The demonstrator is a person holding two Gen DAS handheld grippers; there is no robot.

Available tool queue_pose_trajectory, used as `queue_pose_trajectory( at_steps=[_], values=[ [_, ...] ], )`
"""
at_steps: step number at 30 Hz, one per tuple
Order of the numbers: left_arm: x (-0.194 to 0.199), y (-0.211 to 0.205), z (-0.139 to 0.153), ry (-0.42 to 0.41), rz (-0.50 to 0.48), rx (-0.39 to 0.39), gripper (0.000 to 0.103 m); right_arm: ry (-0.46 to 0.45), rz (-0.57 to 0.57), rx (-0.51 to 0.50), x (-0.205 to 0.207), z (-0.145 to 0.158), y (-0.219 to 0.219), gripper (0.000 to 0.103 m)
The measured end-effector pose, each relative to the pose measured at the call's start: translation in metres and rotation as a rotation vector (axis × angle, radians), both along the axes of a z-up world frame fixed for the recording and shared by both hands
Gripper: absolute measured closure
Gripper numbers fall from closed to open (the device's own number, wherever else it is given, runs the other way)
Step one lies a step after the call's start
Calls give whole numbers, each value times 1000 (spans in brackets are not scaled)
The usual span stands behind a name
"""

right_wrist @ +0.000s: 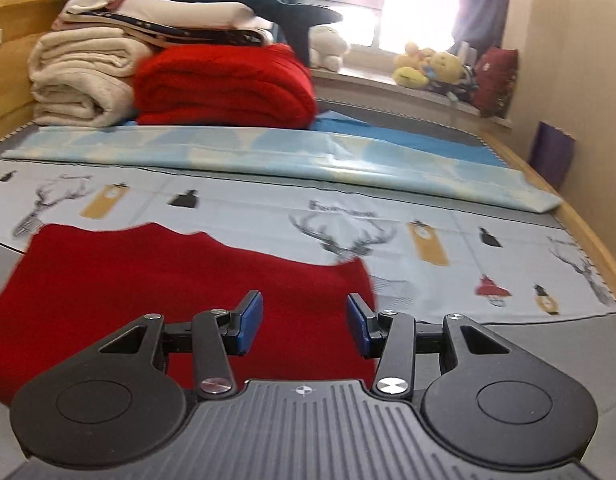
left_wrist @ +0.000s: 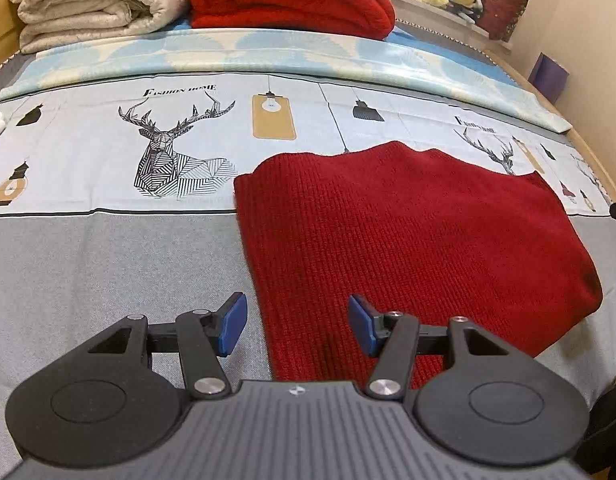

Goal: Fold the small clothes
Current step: 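Open both tools and release the folded sweater onto the sheet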

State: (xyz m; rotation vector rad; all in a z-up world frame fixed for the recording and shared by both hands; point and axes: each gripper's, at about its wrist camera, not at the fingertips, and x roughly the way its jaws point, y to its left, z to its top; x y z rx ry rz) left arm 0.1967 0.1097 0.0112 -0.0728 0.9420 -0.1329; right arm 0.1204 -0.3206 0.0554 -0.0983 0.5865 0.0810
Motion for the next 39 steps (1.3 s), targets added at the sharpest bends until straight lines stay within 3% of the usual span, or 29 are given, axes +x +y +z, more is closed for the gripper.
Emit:
queue_pose_trajectory(
  at_steps=[10, 15, 25, 31, 39],
  values=[
    [4, 13, -5, 19, 20, 3, 42, -9, 112, 0, 1, 12, 63, 57],
    [4, 22, -4, 17, 43, -6, 42, -14, 191, -48, -2, 12, 93, 57],
    [3, 36, -4, 32, 69, -11, 42, 9, 274, -57, -2, 10, 132, 68],
    [3, 41, -6, 38, 75, -9, 42, 42, 359, -67, -5, 1, 162, 68],
    [3, 48, -10, 56, 82, 6, 42, 122, 528, -162, -19, -28, 213, 66]
  ],
)
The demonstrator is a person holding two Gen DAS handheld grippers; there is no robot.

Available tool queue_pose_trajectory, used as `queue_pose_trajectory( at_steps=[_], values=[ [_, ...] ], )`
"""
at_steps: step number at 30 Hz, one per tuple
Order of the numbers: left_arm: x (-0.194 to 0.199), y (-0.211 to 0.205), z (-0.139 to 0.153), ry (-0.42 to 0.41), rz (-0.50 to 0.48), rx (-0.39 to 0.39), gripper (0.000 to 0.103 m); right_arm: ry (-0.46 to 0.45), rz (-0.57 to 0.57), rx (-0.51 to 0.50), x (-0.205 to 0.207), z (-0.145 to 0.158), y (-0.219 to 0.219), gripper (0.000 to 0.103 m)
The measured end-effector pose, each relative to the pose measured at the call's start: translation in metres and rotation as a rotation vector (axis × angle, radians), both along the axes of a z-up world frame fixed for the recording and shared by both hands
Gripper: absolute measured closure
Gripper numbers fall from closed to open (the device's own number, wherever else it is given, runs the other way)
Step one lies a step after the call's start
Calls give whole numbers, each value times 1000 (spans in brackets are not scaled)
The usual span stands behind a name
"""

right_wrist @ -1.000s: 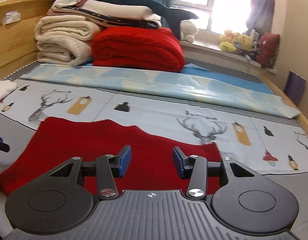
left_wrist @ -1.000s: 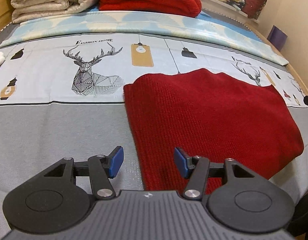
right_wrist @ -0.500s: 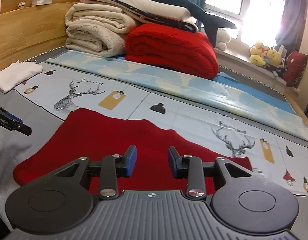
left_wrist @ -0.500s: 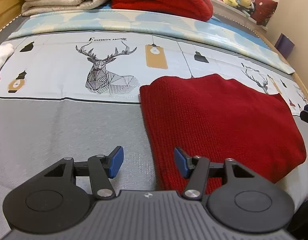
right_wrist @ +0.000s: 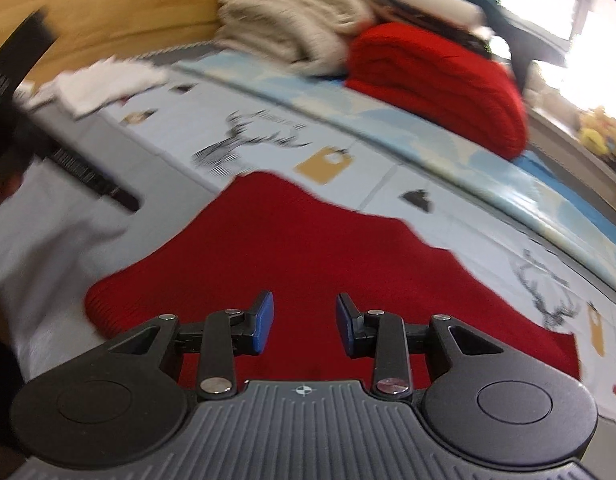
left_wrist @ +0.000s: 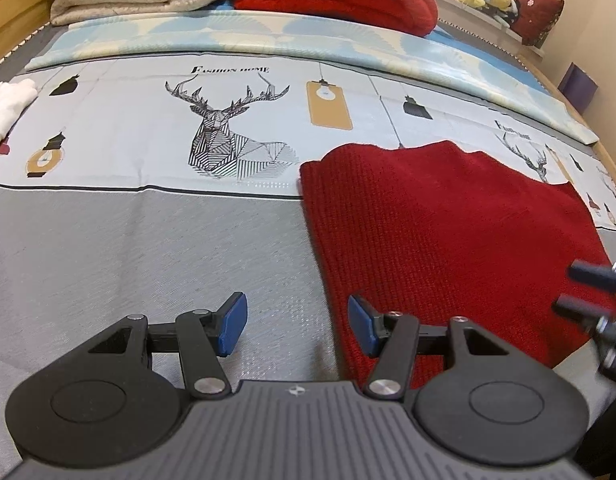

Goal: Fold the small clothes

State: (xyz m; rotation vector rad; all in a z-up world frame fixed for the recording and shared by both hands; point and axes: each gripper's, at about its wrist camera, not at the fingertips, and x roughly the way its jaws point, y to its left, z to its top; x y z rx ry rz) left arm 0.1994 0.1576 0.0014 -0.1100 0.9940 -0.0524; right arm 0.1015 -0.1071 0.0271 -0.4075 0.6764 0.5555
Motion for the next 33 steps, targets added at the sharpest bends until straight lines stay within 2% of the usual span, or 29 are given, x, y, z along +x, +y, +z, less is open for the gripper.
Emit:
queue_pose_trajectory(
  at_steps=[5, 12, 14, 17, 19, 22, 25, 27, 28, 29, 31, 33],
  values=[
    [-1, 2, -1, 5, -4, 7, 42, 16, 170, -88, -24, -22, 36, 53],
    [0, 4, -4, 15, -7, 16, 42, -3, 380, -252, -60, -58, 78, 42],
    [1, 5, -4, 17, -7, 16, 42, 4, 407, -303, -65, -69, 86, 39],
    [3, 4, -5, 22, -11, 20, 42, -47, 438, -397, -71, -84, 95, 39],
    [5, 3, -6, 25, -17, 26, 42, -78, 448, -412, -74, -88, 97, 39],
    [8, 1, -8, 31, -24, 32, 42, -91, 432, -401, -71, -88, 100, 42],
    [12, -3, -10, 39, -29, 36, 42, -118, 404, -394, -66, -90, 100, 61],
    [15, -4, -11, 45, -30, 26, 41, -95, 374, -355, -63, -87, 99, 70],
    [17, -5, -11, 50, -28, 12, 37, -90, 361, -339, -61, -85, 98, 77],
    [21, -6, -11, 55, -22, -13, 28, -94, 352, -328, -60, -82, 98, 83],
    [27, -8, -12, 69, -13, -72, 16, -103, 335, -290, -58, -71, 94, 86],
    [36, -13, -15, 98, -10, -146, 12, -112, 311, -239, -57, -56, 87, 86]
  ],
)
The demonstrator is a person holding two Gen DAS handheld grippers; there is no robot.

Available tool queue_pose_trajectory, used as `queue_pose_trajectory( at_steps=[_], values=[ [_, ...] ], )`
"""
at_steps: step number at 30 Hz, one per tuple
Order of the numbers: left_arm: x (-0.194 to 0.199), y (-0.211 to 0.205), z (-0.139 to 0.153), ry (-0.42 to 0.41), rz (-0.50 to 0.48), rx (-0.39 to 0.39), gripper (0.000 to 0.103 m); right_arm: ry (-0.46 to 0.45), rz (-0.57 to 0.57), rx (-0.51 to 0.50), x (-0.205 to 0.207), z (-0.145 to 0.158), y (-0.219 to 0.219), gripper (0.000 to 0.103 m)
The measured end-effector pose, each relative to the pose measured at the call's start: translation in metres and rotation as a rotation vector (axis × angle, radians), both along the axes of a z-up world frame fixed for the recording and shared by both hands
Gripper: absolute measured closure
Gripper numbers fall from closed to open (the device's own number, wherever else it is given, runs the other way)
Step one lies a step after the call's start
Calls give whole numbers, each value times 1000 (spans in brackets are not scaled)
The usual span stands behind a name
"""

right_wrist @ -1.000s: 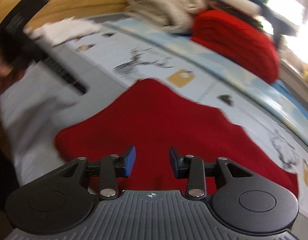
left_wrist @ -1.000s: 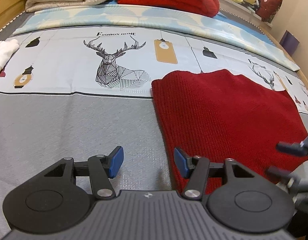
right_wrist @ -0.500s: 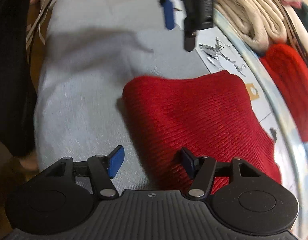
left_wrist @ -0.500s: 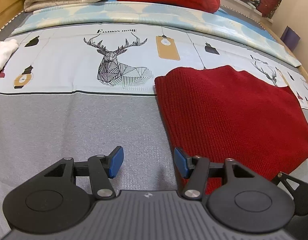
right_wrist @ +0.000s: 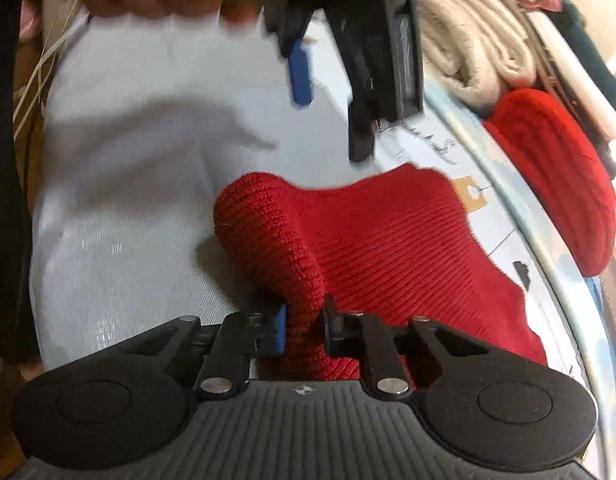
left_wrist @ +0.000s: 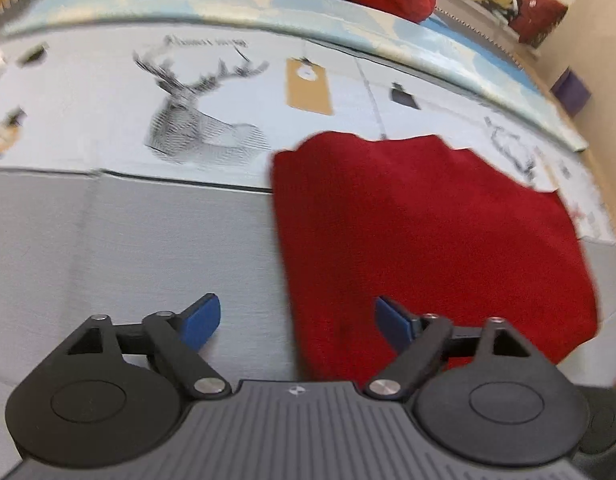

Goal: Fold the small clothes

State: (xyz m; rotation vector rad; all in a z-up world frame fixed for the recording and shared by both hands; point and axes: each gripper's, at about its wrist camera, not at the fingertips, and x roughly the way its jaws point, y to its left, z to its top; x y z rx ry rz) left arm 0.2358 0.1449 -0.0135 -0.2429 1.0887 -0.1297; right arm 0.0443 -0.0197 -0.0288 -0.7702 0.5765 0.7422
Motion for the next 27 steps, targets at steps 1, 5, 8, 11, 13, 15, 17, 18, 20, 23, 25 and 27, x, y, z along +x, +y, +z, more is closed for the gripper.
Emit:
queue_pose_trajectory(
  at_steps=[1, 5, 8, 11, 13, 15, 17, 18, 20, 23, 25, 27],
  values=[
    [4, -4, -2, 18, 0, -33, 9, -4, -11, 25, 0, 7, -4, 87],
    [20, -23, -15, 89, -31, -141, 9, -9, -59, 136, 3, 33, -27, 87],
    [31, -37, -28, 140, -62, -211, 9, -23, -70, 179, 0, 45, -42, 87],
    [40, -41, -36, 161, -56, -265, 14, -16, -71, 207, -2, 50, -56, 87],
    [47, -42, -41, 171, -39, -302, 23, -15, -64, 214, -4, 51, -61, 87],
    [52, -43, -46, 187, -16, -313, 36, -7, -55, 222, -4, 52, -65, 87],
    [54, -43, -48, 191, -6, -300, 53, 0, -50, 218, -6, 51, -65, 87],
    [54, -43, -47, 187, -3, -303, 58, 3, -47, 215, -4, 51, -64, 88],
    [53, -40, -42, 166, -1, -308, 70, 11, -43, 216, 0, 51, -61, 88],
    [46, -33, -32, 138, 16, -315, 73, 20, -32, 233, 0, 53, -55, 88],
    [39, -26, -19, 110, 23, -292, 74, 20, -20, 257, -2, 57, -49, 88],
    [29, -13, -6, 86, 52, -285, 75, 21, 2, 290, -5, 61, -44, 88]
  ],
)
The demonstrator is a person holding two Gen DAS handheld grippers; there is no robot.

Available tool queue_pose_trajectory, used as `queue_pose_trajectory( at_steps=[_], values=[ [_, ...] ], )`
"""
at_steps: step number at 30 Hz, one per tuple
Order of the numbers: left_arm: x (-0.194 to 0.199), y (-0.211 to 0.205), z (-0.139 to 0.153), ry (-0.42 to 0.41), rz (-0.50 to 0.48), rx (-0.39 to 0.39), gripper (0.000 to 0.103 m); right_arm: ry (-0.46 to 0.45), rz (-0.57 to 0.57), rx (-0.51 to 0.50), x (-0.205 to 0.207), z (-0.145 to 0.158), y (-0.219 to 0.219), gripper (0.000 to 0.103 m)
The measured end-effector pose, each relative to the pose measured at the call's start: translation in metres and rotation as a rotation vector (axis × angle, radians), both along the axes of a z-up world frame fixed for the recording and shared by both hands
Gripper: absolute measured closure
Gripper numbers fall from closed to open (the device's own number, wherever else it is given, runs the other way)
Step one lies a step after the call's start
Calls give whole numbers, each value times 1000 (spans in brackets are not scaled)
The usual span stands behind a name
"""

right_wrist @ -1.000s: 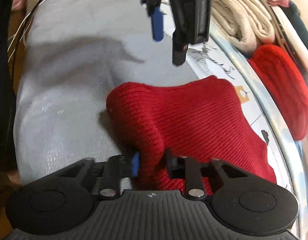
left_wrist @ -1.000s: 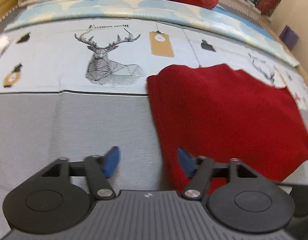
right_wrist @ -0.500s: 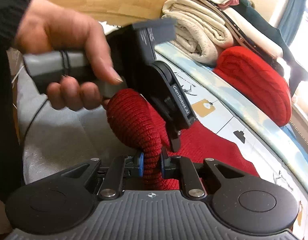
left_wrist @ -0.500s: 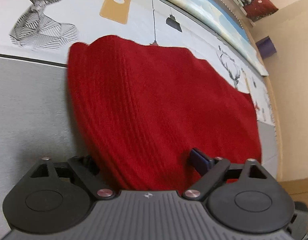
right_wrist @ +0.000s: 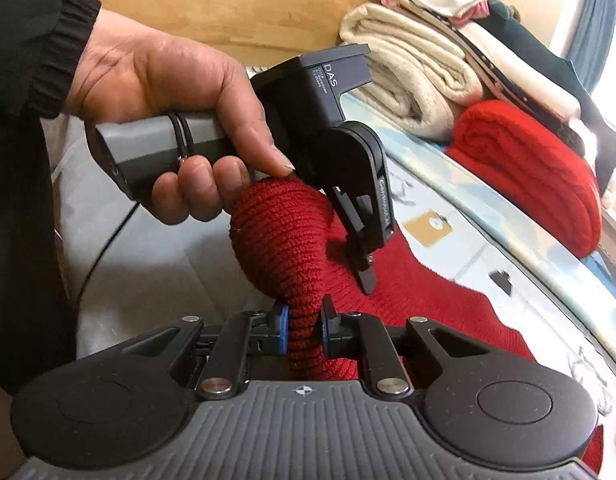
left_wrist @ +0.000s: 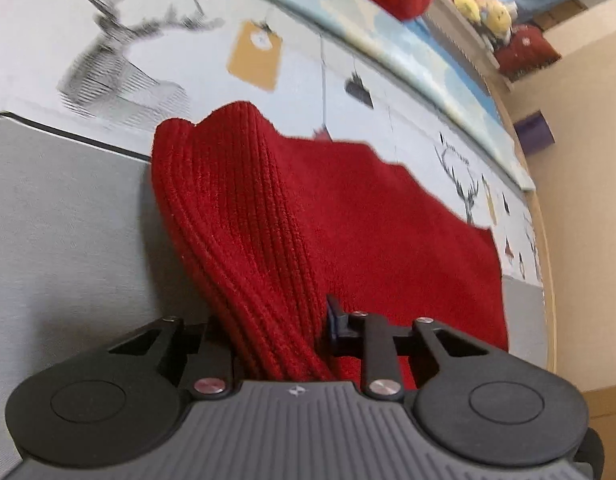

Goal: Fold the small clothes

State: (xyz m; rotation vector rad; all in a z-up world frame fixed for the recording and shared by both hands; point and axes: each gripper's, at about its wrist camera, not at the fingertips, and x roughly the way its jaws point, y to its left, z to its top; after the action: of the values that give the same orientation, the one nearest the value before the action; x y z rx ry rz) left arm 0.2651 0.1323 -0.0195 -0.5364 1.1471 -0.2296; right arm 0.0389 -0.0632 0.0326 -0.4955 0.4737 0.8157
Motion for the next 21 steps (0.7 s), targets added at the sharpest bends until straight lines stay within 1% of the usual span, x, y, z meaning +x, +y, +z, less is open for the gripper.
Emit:
queue_pose_trajectory(
  at_steps=[3, 6, 10, 11, 12, 13, 14, 15, 16, 17, 19, 21],
  values=[
    [-17, 17, 20, -33, 34, 21, 75, -9, 35, 55, -7, 9, 6, 88],
    [-29, 24, 34, -45, 59, 43, 75, 22, 33, 126, -11, 17, 6, 88],
    [-32, 10, 43, -40, 50, 98, 74, 73, -48, 193, -7, 23, -10, 88],
    [-30, 3, 45, -41, 51, 103, 72, 85, -77, 204, -4, 23, -16, 88],
    [-29, -2, 46, -40, 57, 98, 69, 99, -113, 218, -2, 24, -25, 88],
    [-29, -6, 48, -37, 68, 86, 61, 115, -152, 235, 1, 25, -34, 88],
    [-28, -11, 51, -34, 88, 71, 46, 128, -194, 253, 3, 25, -46, 88],
    [-27, -15, 54, -36, 106, 53, 41, 144, -249, 276, 6, 26, -60, 88],
    [-27, -18, 58, -53, 122, 27, 39, 171, -310, 310, 11, 26, -76, 89],
    [-26, -21, 62, -81, 142, 3, 39, 212, -383, 353, 17, 25, -95, 89],
    [-27, -27, 75, -159, 178, -45, 39, 274, -538, 432, 24, 17, -133, 89],
    [-26, -39, 85, -216, 158, -84, 39, 331, -729, 514, 26, 6, -177, 89]
  ],
)
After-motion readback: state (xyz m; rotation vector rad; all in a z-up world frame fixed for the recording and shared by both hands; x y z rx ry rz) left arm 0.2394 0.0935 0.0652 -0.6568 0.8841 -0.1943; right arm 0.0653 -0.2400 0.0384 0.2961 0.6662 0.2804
